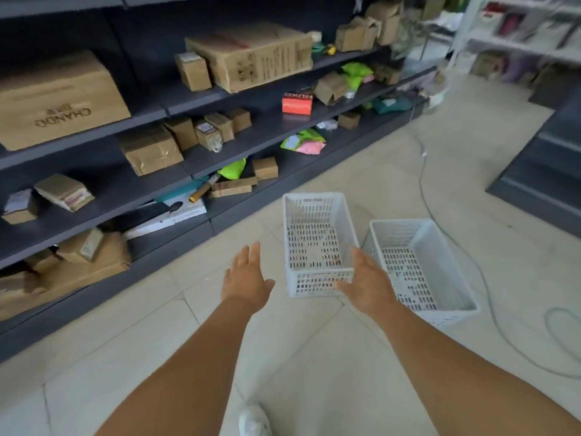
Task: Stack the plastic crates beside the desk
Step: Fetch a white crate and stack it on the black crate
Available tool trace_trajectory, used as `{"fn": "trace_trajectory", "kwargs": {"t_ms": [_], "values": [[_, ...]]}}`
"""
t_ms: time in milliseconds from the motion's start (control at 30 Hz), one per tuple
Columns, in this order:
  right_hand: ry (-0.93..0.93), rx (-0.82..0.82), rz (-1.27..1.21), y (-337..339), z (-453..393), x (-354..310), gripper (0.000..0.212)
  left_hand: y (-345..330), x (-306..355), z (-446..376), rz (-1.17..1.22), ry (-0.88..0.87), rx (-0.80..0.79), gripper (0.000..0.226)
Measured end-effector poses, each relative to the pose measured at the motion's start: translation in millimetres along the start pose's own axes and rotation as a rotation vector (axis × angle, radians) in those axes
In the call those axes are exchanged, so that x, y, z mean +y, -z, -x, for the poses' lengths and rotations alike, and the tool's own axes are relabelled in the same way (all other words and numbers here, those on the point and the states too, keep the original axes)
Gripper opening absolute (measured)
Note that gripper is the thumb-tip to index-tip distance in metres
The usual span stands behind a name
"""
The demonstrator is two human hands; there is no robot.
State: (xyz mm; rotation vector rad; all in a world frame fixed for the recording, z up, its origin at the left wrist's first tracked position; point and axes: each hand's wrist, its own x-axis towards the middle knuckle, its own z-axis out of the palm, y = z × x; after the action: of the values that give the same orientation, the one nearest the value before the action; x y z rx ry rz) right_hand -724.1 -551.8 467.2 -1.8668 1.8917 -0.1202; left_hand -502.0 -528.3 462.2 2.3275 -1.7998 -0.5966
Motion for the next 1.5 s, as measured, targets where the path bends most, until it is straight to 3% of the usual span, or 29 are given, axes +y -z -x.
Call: {"fn": "trace_trajectory", "kwargs": {"t_ms": [133, 233, 500, 967, 1167, 1500], "values": [[-0.060, 0.020, -0.015, 12.0, -43.4, 10.0, 0.084, -5.2, 20.2, -55.0, -0.039, -0.044, -0.041, 0.086], [-0.085, 0.067, -0.037, 24.8, -82.0, 11.0, 0.070, -2.8, 32.1, -104.7, -0.040, -0.087, -0.041, 0.086], [-0.196, 0.070, -0.081, 34.1, -185.1, 23.1, 0.088, -0.1, 50.8, -219.1, -0.096, -0.149, -0.104, 0.085], [-0.162, -0.068, -0.060, 26.4, -406.6, 83.0, 0.085, -66.6, 89.2, -398.6, -0.099, 0.039, -0.189, 0.086], [-0.152, -0.163, 0.020, -27.5, -496.5, 121.4, 0.085, -139.5, 87.5, -470.2, -0.123, 0.074, -0.247, 0.087], [-0.240, -0.219, 0.045, -176.0, -602.6, 191.7, 0.090, -297.6, 34.4, -568.7, -0.161, 0.123, -0.353, 0.094]]}}
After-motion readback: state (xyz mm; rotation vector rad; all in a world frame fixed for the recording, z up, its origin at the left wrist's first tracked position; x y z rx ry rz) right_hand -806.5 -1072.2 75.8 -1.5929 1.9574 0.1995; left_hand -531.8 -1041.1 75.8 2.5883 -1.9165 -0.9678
